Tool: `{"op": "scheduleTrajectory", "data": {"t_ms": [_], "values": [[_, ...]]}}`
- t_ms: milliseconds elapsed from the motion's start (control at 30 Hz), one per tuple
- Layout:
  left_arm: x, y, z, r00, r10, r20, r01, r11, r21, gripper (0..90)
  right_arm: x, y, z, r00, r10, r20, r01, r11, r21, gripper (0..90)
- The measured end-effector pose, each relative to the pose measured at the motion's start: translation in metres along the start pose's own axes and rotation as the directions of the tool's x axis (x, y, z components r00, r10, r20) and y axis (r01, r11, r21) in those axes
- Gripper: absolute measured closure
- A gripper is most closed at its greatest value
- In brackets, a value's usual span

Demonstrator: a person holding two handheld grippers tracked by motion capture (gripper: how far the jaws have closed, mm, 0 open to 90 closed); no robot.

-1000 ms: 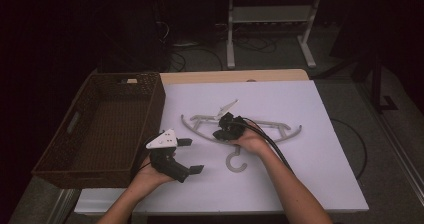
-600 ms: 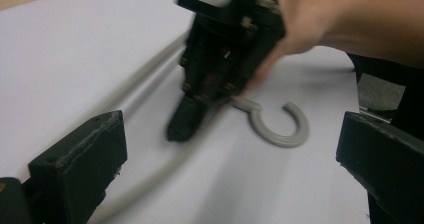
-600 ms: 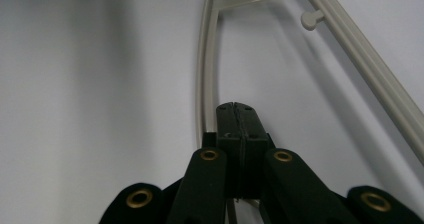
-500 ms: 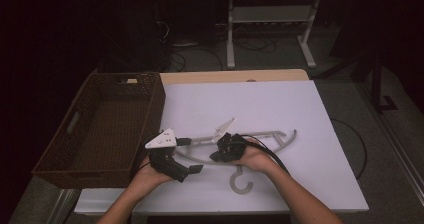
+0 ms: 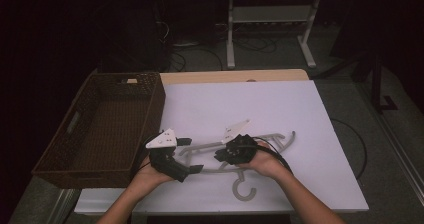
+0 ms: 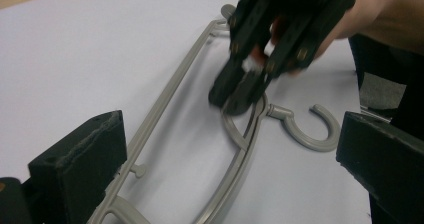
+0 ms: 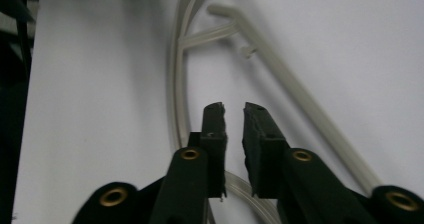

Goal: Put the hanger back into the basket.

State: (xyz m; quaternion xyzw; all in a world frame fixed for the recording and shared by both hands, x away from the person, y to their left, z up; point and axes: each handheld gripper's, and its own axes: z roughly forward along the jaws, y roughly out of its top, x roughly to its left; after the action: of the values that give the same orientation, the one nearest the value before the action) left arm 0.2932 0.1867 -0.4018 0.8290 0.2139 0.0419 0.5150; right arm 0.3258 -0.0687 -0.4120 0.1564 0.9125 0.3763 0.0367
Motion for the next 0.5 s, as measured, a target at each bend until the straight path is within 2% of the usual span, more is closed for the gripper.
{"op": "scheduleTrajectory", "data": {"t_ms": [133, 167, 200, 233, 267, 300, 367, 467, 500], "values": [[0.000, 0.000, 0.002, 1.0000, 0.008, 0.005, -0.008, 0.9999, 0.010, 0.0, -0.006, -0.010, -0.029, 0.9961, 0.064, 0.061, -0.059, 0.995, -0.076, 62.2], [0.001, 0.001, 0.003, 0.9998, 0.019, 0.006, -0.019, 0.9996, 0.022, 0.0, -0.006, -0.014, -0.038, 0.9915, 0.106, 0.075, -0.098, 0.989, -0.108, 55.8], [0.001, 0.001, 0.003, 0.9998, 0.019, 0.006, -0.019, 0.9996, 0.022, 0.0, -0.006, -0.017, -0.045, 0.9892, 0.128, 0.071, -0.119, 0.985, -0.125, 53.3], [0.001, 0.002, 0.006, 0.9995, 0.023, 0.022, -0.023, 0.9991, 0.036, 0.0, -0.006, -0.020, -0.053, 0.9874, 0.132, 0.088, -0.119, 0.983, -0.143, 50.2], [0.001, 0.002, 0.006, 0.9995, 0.023, 0.022, -0.023, 0.9991, 0.036, 0.0, -0.006, -0.020, -0.053, 0.9874, 0.132, 0.088, -0.119, 0.983, -0.143, 50.2], [0.002, 0.002, 0.007, 0.9992, 0.028, 0.029, -0.029, 0.9984, 0.048, 0.0, -0.005, -0.027, -0.065, 0.9809, 0.159, 0.113, -0.138, 0.975, -0.172, 42.7], [0.001, 0.004, 0.011, 0.9985, 0.038, 0.039, -0.040, 0.9971, 0.065, 0.0, -0.005, -0.031, -0.070, 0.9780, 0.166, 0.127, -0.141, 0.973, -0.186, 39.7], [0.000, 0.006, 0.017, 0.9963, 0.062, 0.060, -0.068, 0.9923, 0.104, 0.0, -0.001, -0.044, -0.085, 0.9633, 0.204, 0.175, -0.162, 0.961, -0.226, 32.4], [-0.001, 0.006, 0.020, 0.9957, 0.069, 0.061, -0.076, 0.9900, 0.119, 0.0, -0.001, -0.048, -0.088, 0.9607, 0.204, 0.188, -0.159, 0.960, -0.230, 30.8]]}}
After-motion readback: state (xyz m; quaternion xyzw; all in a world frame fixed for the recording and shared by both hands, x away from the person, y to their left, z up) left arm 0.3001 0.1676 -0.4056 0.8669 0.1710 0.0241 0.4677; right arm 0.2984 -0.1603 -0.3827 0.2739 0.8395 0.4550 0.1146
